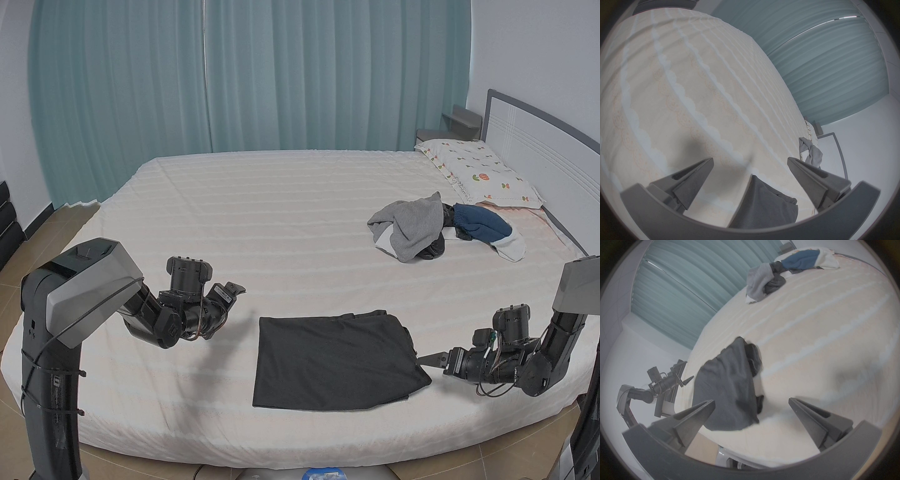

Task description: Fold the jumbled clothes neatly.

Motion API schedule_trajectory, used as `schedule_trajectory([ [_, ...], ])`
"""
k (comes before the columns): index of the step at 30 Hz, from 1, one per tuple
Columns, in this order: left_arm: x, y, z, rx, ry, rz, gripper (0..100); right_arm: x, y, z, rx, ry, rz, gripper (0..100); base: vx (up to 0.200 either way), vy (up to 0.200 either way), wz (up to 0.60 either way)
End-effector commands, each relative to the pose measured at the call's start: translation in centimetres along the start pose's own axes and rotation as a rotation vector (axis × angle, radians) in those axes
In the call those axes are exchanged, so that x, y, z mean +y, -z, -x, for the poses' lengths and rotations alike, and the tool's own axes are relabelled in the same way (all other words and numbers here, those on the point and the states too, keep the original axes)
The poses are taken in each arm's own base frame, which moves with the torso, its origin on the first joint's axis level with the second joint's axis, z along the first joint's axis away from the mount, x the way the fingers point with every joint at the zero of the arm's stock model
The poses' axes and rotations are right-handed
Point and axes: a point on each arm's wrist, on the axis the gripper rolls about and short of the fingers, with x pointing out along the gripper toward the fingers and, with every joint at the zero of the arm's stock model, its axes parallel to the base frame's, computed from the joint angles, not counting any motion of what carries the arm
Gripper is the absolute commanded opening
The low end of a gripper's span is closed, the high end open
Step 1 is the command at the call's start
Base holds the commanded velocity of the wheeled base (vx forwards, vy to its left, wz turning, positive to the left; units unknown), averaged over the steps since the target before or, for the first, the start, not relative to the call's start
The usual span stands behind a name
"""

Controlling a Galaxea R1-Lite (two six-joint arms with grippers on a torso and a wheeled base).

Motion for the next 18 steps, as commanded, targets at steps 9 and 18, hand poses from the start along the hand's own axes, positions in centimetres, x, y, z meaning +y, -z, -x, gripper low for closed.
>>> schedule_trajectory([
  [9,0.0,0.0,0.0,0.000,0.001,-0.005,100,3.3,-6.4,-5.7,-0.026,-0.062,0.024,100,0.000,0.000,0.00],
  [18,0.0,0.1,0.0,0.002,0.000,-0.020,100,3.1,-6.2,-10.5,-0.018,-0.051,-0.012,100,0.000,0.000,0.00],
])
